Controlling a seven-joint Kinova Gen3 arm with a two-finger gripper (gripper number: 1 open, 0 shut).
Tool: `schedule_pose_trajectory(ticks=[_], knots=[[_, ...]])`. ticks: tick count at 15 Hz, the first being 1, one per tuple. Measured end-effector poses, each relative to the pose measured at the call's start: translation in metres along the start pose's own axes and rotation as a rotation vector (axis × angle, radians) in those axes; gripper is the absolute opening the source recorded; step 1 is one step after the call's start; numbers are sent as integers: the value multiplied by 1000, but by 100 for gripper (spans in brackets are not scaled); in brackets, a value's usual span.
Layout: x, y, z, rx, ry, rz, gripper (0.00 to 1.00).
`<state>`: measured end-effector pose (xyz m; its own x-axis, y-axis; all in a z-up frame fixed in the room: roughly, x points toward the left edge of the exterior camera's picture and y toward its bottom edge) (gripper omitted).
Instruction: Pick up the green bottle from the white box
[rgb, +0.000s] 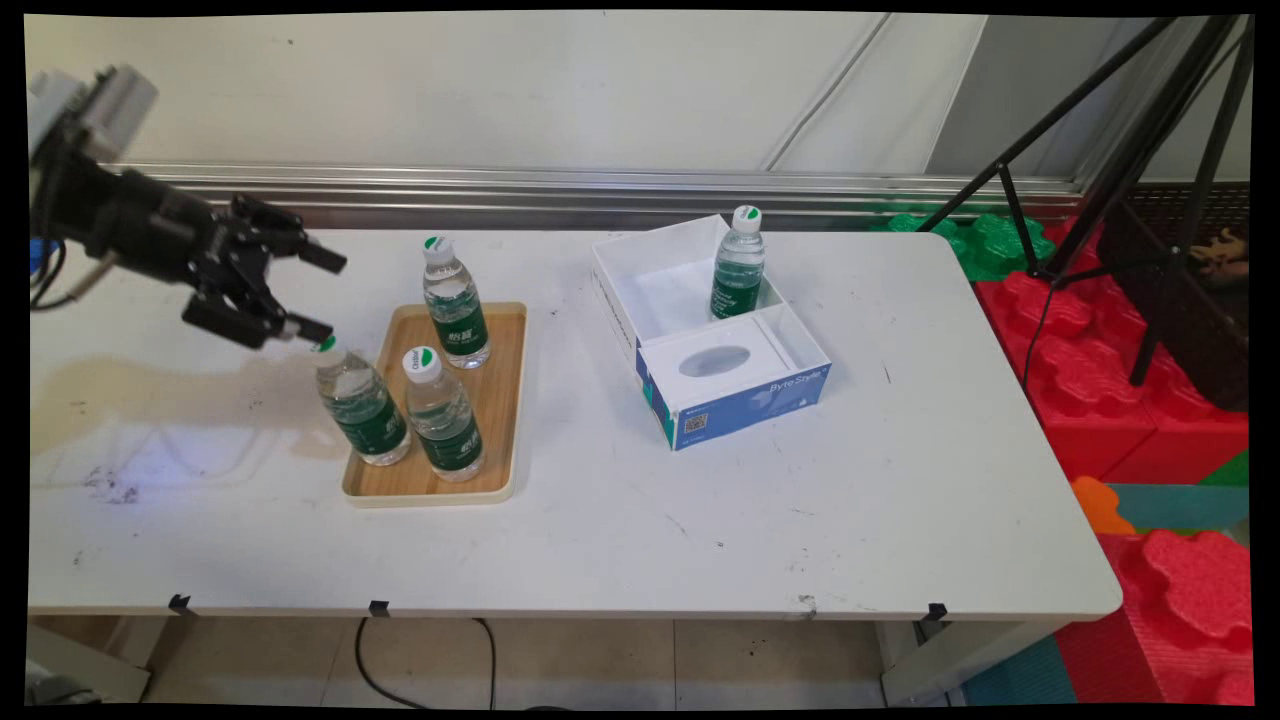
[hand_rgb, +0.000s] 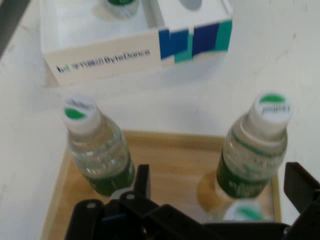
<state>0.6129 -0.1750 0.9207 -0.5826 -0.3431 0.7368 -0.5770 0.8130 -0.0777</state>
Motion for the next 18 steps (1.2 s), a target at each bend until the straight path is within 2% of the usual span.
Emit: schedule_pose_trajectory(ticks=[4, 8, 13, 18], knots=[[27, -7, -20, 9, 56, -33, 100], [58, -15, -23, 16, 104, -54, 100], [108, -35, 2, 31, 151, -44, 100], [144, -53, 46, 31, 156, -38, 100]])
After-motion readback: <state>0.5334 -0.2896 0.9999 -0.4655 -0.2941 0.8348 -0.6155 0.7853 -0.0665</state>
